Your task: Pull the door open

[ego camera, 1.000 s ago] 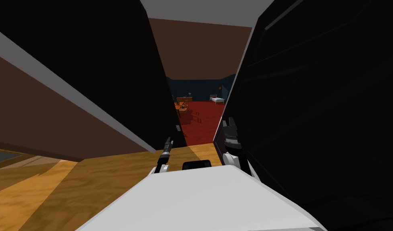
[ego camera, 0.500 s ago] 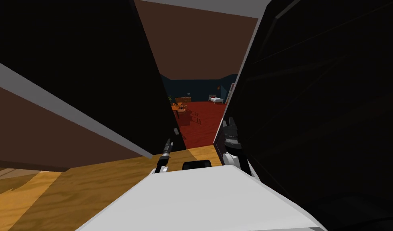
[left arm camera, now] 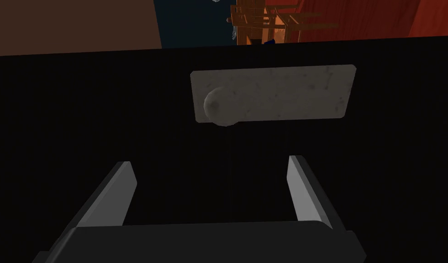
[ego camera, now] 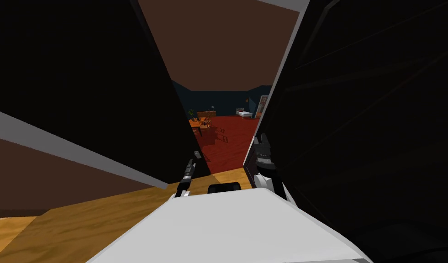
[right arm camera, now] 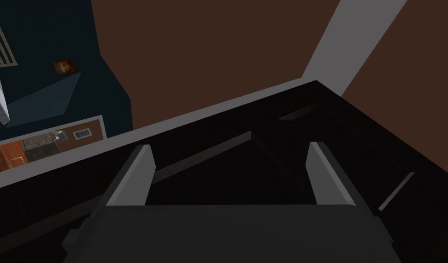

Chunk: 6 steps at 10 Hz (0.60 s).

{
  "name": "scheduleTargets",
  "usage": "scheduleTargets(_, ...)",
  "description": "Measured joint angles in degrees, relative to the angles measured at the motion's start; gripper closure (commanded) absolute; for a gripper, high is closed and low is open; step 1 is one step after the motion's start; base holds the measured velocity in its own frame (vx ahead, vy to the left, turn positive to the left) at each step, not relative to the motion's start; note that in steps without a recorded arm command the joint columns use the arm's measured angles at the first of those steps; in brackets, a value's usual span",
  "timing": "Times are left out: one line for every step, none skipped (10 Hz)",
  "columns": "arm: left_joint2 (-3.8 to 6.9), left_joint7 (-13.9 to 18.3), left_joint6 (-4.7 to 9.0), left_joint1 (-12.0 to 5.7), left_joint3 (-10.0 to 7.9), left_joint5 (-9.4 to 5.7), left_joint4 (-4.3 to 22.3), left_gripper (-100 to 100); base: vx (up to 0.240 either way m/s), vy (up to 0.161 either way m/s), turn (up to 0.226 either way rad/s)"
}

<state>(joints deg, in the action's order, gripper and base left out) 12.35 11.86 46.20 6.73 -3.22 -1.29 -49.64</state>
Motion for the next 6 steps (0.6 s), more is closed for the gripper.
scheduleTargets(0.56, 0.36, 0.35, -0.11, -0.47, -0.35, 0.73, -100, 0.210, -0.017, -0.165)
scheduleTargets(1.21, 0.83, 0.33, 0.37, -0.93, -0.69, 0.48, -100, 0.159, -0.010, -0.074)
scheduleTargets(1.51, 1.05, 0.30, 0.27, -1.31, -0.95, 0.73, -100, 0.078, -0.008, 0.001)
scheduleTargets(1.75, 1.18, 0.91, -0.33, -1.50, -1.08, 2.13, -100, 0.133, -0.027, -0.126)
scheduleTargets(2.22, 1.48, 1.10, 0.19, -1.93, -1.40, 1.99, -100, 0.141, -0.010, -0.079)
scheduleTargets(2.50, 1.69, 1.28, -0.03, -2.20, -1.59, 2.55, -100, 0.051, 0.001, -0.007)
